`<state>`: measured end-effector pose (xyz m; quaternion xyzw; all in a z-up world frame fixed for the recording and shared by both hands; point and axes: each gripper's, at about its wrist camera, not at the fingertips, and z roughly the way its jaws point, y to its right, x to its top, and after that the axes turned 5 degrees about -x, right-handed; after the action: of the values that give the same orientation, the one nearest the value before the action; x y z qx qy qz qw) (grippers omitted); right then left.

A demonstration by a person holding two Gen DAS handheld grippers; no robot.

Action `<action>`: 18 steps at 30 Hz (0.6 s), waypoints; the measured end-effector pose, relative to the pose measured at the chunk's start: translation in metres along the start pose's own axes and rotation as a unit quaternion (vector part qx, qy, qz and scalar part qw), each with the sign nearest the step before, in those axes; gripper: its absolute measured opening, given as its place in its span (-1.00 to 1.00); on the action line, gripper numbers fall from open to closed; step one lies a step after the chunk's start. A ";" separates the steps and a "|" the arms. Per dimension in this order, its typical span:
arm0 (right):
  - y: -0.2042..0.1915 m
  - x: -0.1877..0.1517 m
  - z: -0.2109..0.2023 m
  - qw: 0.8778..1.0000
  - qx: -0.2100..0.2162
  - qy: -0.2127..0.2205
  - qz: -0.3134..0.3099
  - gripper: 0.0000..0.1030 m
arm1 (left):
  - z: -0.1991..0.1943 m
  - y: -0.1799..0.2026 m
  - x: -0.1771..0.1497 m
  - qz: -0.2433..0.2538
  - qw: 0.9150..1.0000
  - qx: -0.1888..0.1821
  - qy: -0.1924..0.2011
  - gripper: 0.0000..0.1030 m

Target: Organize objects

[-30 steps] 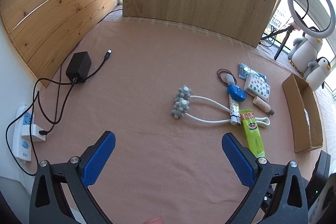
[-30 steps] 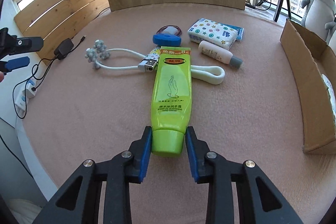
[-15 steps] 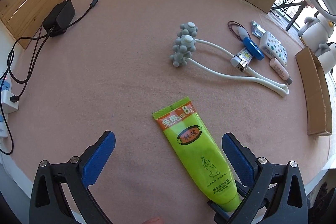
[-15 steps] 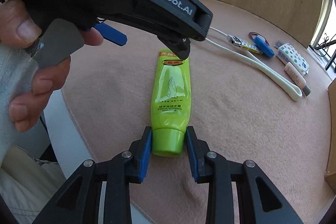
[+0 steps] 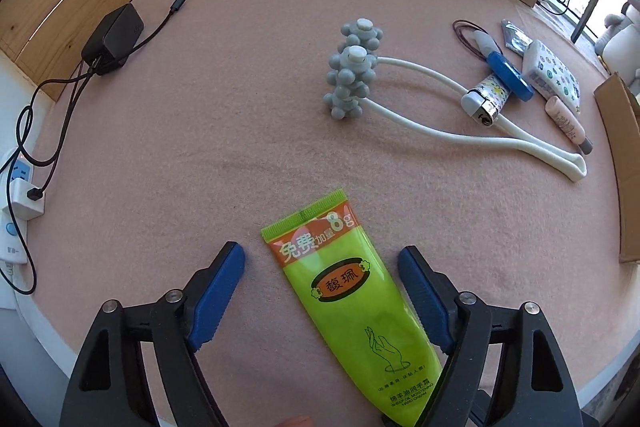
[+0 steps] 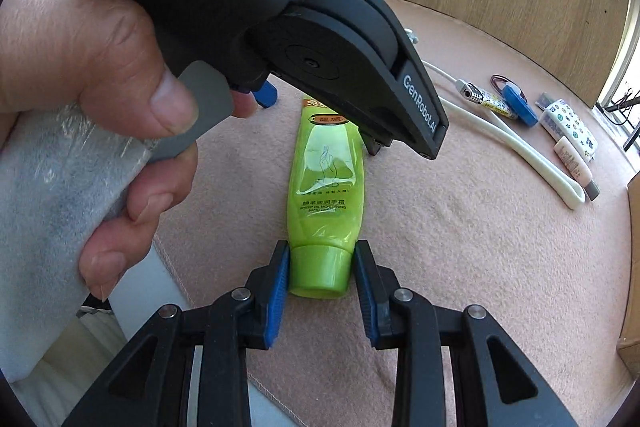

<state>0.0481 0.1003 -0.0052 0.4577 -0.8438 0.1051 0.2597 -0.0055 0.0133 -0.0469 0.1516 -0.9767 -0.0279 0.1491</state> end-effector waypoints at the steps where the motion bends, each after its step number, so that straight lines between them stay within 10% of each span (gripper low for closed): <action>1: 0.001 0.000 0.000 1.000 0.001 0.001 0.001 -0.45 | -0.002 0.003 0.000 0.005 1.000 -0.001 0.003 0.25; 18: 0.010 0.010 -0.006 1.000 0.005 0.027 0.004 -0.45 | -0.023 0.000 0.013 -0.016 0.999 -0.027 0.011 0.15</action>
<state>0.0368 0.1012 0.0055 0.4529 -0.8377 0.1229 0.2793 -0.0107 0.0090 -0.0216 0.1634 -0.9714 -0.0546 0.1633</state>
